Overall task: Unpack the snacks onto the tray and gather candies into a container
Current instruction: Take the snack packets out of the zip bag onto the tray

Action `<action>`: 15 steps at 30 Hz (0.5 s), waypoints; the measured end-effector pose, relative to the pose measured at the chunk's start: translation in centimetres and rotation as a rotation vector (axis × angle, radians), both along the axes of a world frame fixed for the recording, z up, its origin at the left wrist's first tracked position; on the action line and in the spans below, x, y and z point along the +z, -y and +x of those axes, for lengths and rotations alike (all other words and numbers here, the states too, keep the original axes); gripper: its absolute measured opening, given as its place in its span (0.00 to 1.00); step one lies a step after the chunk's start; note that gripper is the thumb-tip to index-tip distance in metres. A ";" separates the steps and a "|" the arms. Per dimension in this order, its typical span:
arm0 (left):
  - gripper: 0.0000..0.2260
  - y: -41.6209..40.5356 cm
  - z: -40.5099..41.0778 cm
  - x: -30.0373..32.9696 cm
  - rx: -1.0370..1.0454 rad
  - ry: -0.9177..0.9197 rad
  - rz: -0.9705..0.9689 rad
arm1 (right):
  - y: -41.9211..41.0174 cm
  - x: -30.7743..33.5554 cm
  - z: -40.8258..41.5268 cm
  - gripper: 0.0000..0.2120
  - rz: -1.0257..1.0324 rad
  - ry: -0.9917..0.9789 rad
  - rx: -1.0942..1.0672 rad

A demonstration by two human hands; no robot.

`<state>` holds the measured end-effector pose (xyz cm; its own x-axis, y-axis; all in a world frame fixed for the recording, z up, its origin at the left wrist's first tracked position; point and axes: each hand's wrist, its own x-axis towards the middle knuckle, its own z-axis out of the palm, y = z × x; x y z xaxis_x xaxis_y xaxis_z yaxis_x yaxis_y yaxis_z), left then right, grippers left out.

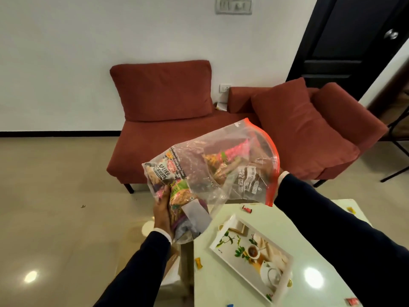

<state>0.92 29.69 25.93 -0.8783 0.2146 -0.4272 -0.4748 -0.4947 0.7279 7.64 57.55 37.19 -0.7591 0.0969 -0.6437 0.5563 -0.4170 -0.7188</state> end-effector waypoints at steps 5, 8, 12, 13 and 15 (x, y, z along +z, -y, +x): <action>0.29 3.4 -1.5 -1.3 0.045 0.092 -0.079 | -0.6 0.4 -1.1 0.23 0.499 -0.400 -0.163; 0.37 4.7 -2.2 -2.7 -0.014 0.136 -0.098 | -2.7 -3.4 0.7 0.24 0.367 -0.433 -0.357; 0.37 5.6 -1.7 -2.7 0.010 0.144 -0.074 | -4.0 -9.8 2.6 0.25 0.369 -0.213 -0.526; 0.36 5.6 -1.2 -2.9 0.025 0.149 -0.083 | -4.4 -11.7 2.9 0.25 0.404 -0.137 -0.478; 0.34 5.2 0.0 -3.4 0.071 0.155 -0.155 | -5.4 -15.9 3.6 0.23 0.489 0.027 -0.306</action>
<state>0.95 24.44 22.56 -0.8102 0.0760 -0.5813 -0.5549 -0.4190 0.7187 11.21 62.97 21.32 -0.6334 0.6008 -0.4877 0.4834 -0.1849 -0.8557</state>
